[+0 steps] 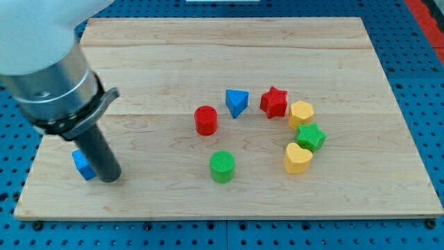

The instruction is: Move the green circle to the bottom side of the red circle

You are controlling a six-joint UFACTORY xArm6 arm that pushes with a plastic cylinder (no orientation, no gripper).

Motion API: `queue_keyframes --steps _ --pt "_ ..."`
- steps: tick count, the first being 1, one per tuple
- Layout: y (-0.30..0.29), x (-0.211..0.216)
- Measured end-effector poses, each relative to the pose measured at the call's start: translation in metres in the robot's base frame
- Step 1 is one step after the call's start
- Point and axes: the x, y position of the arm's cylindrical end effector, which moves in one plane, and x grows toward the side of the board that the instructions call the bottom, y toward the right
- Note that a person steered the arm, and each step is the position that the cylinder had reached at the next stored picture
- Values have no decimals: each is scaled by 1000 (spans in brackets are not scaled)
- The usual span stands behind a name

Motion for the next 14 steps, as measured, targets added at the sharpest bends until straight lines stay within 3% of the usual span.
queue_keyframes --steps 2,4,6,10,14 --pt "9 -3" --pt "60 -3" --pt "76 33" --pt "171 37" --pt "167 9"
